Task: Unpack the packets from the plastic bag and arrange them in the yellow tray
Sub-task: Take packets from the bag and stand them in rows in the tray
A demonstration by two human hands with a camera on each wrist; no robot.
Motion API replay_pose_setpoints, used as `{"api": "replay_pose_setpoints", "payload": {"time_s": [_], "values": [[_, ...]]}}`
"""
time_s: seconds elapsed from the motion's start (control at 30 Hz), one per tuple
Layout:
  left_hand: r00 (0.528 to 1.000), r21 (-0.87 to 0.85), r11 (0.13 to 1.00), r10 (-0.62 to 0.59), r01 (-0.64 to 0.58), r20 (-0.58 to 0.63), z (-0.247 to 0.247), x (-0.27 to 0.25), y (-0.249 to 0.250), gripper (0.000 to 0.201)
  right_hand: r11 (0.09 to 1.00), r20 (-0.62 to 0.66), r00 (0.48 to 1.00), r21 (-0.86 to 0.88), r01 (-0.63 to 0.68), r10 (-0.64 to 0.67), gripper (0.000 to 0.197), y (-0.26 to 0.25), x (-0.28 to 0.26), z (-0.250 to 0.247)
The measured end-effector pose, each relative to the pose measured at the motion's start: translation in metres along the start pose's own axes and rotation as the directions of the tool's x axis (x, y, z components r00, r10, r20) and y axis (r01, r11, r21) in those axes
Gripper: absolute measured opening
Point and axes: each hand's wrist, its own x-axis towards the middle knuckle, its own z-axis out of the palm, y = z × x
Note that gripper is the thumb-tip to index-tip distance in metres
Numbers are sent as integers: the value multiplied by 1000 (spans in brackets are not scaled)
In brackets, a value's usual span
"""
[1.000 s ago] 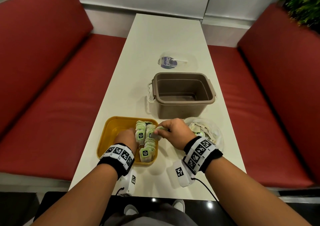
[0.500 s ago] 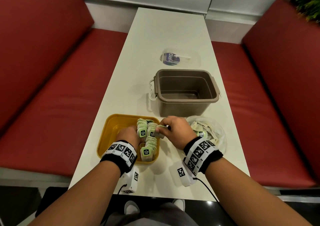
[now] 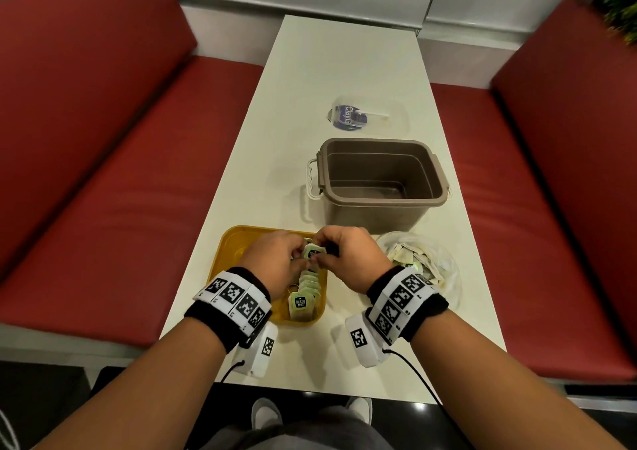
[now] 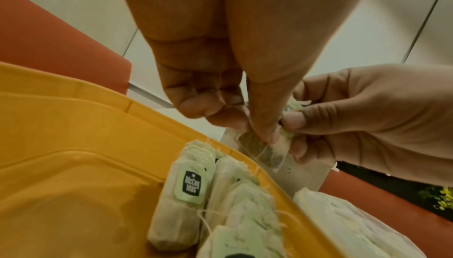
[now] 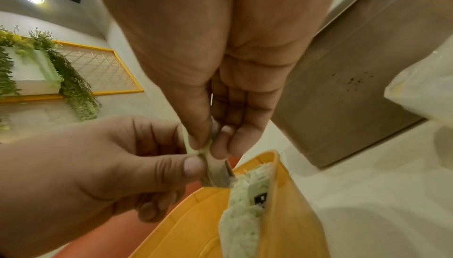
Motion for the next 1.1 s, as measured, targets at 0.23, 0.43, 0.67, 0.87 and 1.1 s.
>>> {"api": "replay_pose_setpoints", "payload": {"time_s": [0.23,0.43,0.67,0.87,1.1], "values": [[999,30,1000,3,-4,42,-5,-4,-7,22,999,6,1000,-34,13,-13,10,-4,1,5],[1000,-81,997,1,-1,-11,-5,-6,-11,11,998,-17,1000,-58,11,-12,8,-4,2,10],[985,-112,978,-170,173,42,1,-9,-22,12,997,-52,999,-71,2,-6,10,-3,2,13],[906,57,918,-396,392,147,10,-9,-35,24,977,-18,983,-115,-182,181,38,10,-4,12],[859,121,887,-462,446,220,27,-4,-34,10,959,149,948,-88,-271,281,70,18,-10,22]]}}
